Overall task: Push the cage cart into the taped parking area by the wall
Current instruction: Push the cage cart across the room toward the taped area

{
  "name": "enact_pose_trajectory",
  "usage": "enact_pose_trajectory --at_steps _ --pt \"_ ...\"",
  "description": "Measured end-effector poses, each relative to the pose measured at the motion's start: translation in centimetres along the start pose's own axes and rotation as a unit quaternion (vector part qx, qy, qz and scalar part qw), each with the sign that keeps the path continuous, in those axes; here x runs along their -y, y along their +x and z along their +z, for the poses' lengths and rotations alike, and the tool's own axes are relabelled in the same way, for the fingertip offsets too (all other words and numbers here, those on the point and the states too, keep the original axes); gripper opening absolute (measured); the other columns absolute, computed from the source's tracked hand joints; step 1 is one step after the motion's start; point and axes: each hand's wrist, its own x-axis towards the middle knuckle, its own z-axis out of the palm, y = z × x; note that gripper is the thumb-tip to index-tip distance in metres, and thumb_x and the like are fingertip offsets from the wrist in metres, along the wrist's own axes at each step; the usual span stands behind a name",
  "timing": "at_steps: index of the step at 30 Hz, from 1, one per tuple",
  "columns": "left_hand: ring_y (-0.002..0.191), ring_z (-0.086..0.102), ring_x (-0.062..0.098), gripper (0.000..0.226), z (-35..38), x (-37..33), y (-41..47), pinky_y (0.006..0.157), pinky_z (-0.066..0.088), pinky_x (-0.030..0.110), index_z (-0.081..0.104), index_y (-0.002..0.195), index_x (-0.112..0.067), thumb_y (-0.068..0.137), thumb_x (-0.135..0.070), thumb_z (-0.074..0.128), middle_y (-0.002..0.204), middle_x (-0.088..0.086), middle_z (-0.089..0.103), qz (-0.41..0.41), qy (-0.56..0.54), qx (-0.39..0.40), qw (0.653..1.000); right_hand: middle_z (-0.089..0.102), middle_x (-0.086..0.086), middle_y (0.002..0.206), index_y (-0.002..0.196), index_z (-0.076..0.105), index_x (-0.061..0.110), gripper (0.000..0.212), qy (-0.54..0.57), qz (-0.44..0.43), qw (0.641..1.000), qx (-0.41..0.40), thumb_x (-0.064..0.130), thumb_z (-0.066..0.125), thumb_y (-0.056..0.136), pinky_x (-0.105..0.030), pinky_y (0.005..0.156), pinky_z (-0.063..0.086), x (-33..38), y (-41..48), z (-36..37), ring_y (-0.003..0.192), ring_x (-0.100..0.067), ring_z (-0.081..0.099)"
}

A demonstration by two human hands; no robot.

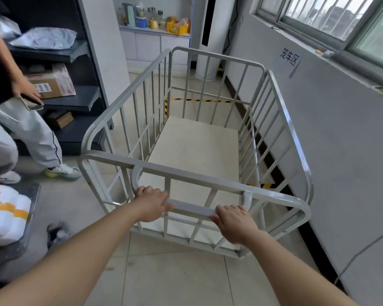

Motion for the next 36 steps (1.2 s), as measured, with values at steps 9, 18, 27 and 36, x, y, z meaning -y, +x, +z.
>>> enact_pose_trajectory --at_steps 9,18,27,36 --pt "0.124 0.036 0.029 0.045 -3.6 1.9 6.4 0.105 0.021 0.041 0.048 0.122 -0.017 0.099 -0.05 0.026 0.125 0.008 0.051 0.0 0.004 -0.002 1.0 0.06 -0.005 0.112 0.106 0.047 0.019 0.052 0.007 0.011 1.0 -0.002 0.056 0.011 0.095 -0.038 0.098 0.032 -1.7 6.7 -2.5 0.106 -0.026 0.051" --pt "0.125 0.036 0.029 0.045 -6.8 2.4 12.5 0.105 0.02 0.041 0.047 0.123 -0.018 0.099 -0.05 0.027 0.127 0.008 0.052 0.002 0.007 -0.008 1.0 0.059 -0.005 0.113 0.106 0.047 0.019 0.044 0.005 0.018 1.0 0.013 0.051 0.019 0.098 -0.038 0.098 0.032 -4.6 12.6 -5.0 0.107 -0.026 0.051" --pt "0.122 0.039 0.028 0.044 -10.1 1.3 19.0 0.104 0.021 0.041 0.047 0.123 -0.019 0.099 -0.049 0.027 0.125 0.007 0.052 -0.003 0.002 -0.002 1.0 0.06 -0.006 0.114 0.107 0.048 0.019 0.046 0.01 0.006 1.0 0.013 0.052 0.018 0.098 -0.039 0.098 0.031 -9.4 18.2 -7.4 0.108 -0.026 0.051" --pt "0.123 0.038 0.026 0.042 -13.0 -0.5 25.7 0.108 0.02 0.042 0.048 0.121 -0.021 0.099 -0.05 0.027 0.125 0.004 0.052 -0.012 -0.023 -0.003 1.0 0.06 -0.005 0.115 0.109 0.048 0.019 0.046 0.021 0.0 1.0 0.019 0.052 0.017 0.098 -0.04 0.101 0.03 -14.9 23.8 -9.7 0.108 -0.026 0.05"
